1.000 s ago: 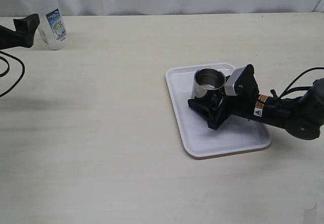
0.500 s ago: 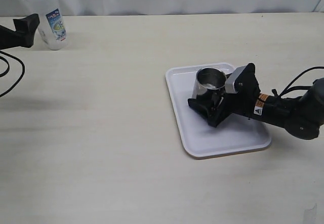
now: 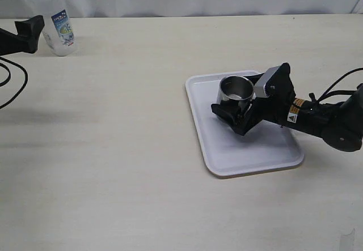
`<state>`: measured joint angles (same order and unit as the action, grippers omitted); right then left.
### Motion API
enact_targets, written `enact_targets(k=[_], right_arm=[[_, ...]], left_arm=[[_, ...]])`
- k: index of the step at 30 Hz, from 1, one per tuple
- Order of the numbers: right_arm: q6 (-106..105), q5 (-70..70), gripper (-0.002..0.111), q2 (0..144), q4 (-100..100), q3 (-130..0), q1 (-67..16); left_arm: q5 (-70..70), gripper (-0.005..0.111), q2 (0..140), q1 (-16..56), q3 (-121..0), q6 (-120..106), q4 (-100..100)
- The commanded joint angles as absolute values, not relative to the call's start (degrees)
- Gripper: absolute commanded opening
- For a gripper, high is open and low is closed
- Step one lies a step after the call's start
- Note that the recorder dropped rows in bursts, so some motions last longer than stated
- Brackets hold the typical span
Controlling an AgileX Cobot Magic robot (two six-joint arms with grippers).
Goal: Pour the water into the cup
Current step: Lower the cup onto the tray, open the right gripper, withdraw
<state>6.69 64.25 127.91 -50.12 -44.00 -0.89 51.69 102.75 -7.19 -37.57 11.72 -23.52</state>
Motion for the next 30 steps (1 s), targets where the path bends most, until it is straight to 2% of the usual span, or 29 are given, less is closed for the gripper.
enact_targets(k=[1,11,15,17,20,22,24,30], right_arm=[[6.80,64.97,0.092,125.83,-50.34,-43.11,-0.77],[9.79,66.08,0.092,121.88,-50.57,-43.11,-0.77],[14.95,66.16,0.092,116.97,-51.46,-43.11,-0.77],[20.16,66.16,0.089,112.69,-52.44,-43.11,-0.77],[29.09,64.05,0.054,103.91,-53.78,-43.11,-0.77],[32.83,62.08,0.026,97.73,-56.16,-43.11,-0.77],[34.44,60.65,0.004,91.98,-59.35,-43.11,-0.77],[51.68,51.41,0.004,77.88,-60.22,-43.11,-0.77]], left_arm=[[52.65,0.099,102.19,-7.27,-37.30,11.68,-23.57],[52.65,0.099,102.19,-7.27,-37.30,11.68,-23.57],[52.65,0.099,102.19,-7.27,-37.30,11.68,-23.57],[52.65,0.099,102.19,-7.27,-37.30,11.57,-23.57],[50.50,0.099,99.83,-7.27,-37.30,12.01,-23.57],[47.33,0.099,96.80,-7.27,-37.20,12.13,-23.57],[44.10,0.099,93.54,-7.27,-36.91,13.38,-23.57],[40.45,0.099,81.38,-7.27,-32.38,14.89,-23.57]])
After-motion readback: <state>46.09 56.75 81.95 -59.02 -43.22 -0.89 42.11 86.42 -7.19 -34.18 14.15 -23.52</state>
